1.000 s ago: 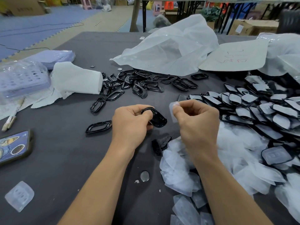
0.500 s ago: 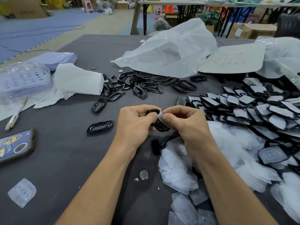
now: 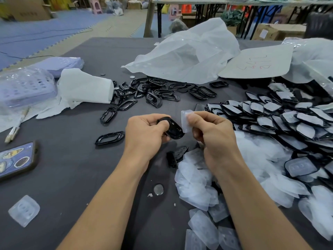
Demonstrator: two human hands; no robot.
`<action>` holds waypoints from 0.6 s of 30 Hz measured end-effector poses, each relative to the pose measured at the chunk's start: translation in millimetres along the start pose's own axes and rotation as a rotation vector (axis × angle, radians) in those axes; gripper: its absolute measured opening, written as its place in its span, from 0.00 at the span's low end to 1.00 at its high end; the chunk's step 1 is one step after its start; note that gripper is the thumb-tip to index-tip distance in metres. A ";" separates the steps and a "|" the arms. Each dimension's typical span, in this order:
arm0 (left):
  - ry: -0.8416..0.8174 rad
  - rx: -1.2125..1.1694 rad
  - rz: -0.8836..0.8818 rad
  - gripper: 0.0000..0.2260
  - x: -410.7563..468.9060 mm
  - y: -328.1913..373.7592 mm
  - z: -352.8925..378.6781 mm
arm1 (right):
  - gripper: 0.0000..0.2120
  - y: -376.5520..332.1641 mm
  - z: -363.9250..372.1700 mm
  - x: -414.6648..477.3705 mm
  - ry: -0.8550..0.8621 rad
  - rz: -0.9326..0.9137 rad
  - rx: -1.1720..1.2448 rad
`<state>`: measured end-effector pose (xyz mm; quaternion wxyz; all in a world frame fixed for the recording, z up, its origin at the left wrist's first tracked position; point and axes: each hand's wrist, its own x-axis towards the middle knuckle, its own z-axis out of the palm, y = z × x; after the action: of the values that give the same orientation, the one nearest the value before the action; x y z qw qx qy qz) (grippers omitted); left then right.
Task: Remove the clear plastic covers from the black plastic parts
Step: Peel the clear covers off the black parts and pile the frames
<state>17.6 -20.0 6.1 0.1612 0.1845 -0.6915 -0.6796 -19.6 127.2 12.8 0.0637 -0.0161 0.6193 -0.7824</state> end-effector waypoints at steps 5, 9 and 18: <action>-0.040 0.019 -0.015 0.10 -0.6 -2.6 1.5 | 0.08 2.4 4.9 -0.7 -0.038 -0.056 -0.020; -0.062 0.009 -0.027 0.07 -2.7 -3.8 4.7 | 0.09 6.5 4.3 0.6 -0.038 -0.081 -0.066; -0.125 -0.172 -0.159 0.05 -5.8 5.4 2.1 | 0.06 13.7 3.1 -1.7 -0.082 -0.204 -0.309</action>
<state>21.6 -15.3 11.6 0.0785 0.1814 -0.6226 -0.7572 -16.5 121.4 0.3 0.0057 -0.1204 0.7241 -0.6791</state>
